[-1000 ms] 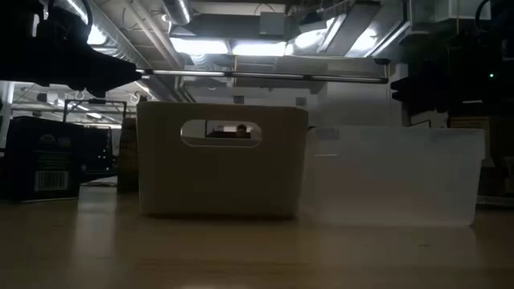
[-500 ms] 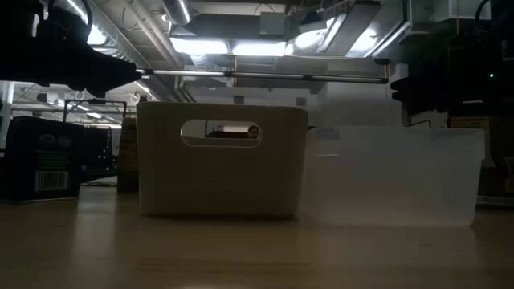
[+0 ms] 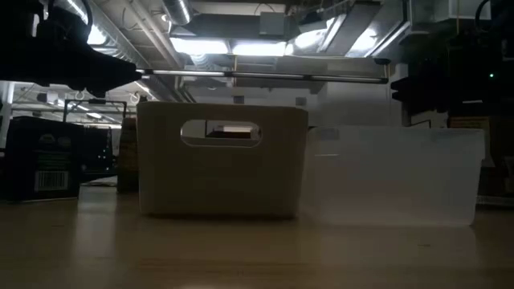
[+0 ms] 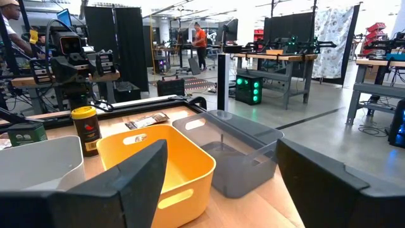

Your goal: Sort spices by type

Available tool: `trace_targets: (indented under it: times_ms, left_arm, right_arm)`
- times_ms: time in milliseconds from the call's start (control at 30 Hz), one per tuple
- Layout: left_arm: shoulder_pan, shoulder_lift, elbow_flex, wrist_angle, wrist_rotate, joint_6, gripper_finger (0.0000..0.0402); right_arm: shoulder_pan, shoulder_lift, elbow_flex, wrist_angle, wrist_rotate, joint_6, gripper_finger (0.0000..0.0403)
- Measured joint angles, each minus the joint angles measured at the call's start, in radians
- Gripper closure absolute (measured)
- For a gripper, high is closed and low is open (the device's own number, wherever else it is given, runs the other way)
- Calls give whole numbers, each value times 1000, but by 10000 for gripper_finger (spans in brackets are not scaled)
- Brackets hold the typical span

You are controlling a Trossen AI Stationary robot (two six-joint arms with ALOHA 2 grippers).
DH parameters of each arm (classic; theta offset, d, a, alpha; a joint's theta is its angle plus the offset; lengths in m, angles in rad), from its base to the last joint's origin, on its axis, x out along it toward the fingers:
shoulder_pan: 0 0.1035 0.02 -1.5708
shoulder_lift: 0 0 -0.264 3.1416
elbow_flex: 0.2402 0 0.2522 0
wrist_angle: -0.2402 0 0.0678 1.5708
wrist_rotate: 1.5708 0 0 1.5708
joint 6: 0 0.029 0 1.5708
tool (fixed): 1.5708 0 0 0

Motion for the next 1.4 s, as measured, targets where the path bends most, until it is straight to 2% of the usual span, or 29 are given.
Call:
trace_targets:
  times_ms: [467,833,1033,1200,1400]
  left_arm:
    - [0,0,0,0,0,0,235]
    - [0,0,0,0,0,0,235]
    - [0,0,0,0,0,0,235]
    - [0,0,0,0,0,0,235]
    - [0,0,0,0,0,0,235]
  right_arm:
    - [0,0,0,0,-4,0,109]
    - [0,0,0,-12,-200,38,109]
    - [0,0,0,-3,-116,163,109]
    - [0,3,15,-20,-61,167,109]
    - [0,77,111,-35,24,169,109]
